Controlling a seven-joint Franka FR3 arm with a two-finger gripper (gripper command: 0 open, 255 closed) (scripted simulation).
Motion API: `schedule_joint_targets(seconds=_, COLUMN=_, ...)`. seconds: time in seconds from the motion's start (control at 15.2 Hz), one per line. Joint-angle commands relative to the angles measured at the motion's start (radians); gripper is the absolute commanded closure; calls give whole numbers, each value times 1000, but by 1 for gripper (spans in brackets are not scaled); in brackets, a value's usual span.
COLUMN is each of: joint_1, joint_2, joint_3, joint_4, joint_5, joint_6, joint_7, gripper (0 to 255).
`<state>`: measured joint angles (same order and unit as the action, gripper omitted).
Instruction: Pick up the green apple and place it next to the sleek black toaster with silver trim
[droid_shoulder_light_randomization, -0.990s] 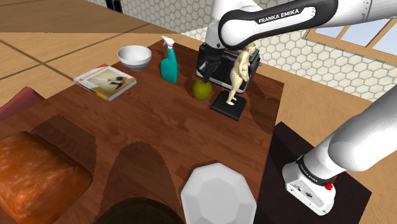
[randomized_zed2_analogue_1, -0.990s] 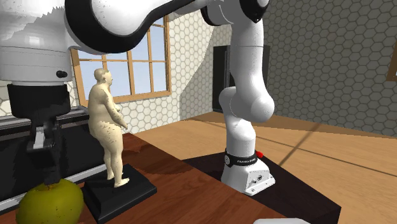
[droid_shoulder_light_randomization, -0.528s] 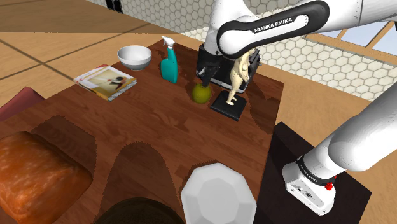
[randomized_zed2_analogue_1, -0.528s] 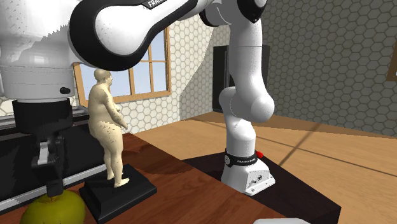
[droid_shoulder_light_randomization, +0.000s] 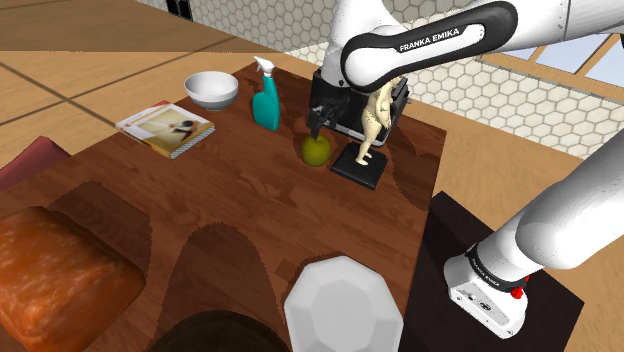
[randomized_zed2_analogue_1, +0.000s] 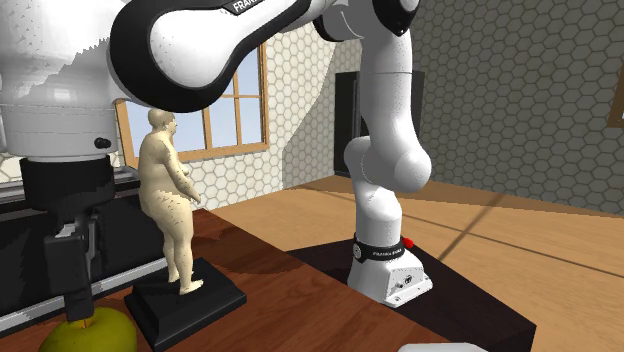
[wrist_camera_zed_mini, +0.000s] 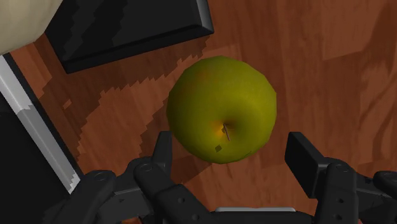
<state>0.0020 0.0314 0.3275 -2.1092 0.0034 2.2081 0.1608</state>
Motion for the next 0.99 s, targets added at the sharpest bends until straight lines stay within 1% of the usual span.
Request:
schedule_joint_targets(seconds=0.0, joint_1=0, joint_2=0, joint_3=0, joint_4=0, joint_5=0, joint_6=0, joint_7=0, gripper=0)
schedule_joint_targets(seconds=0.13, joint_1=0, joint_2=0, joint_3=0, joint_4=0, joint_5=0, joint_6=0, joint_7=0, gripper=0)
schedule_joint_targets(seconds=0.4, joint_1=-4, joint_2=-58, joint_3=-3, joint_4=66, joint_5=22, joint_6=-121, joint_7=-15, gripper=0)
schedule_joint_targets(seconds=0.92, joint_1=-4, joint_2=-58, joint_3=-3, joint_4=66, joint_5=21, joint_6=-121, joint_7=-15, gripper=0)
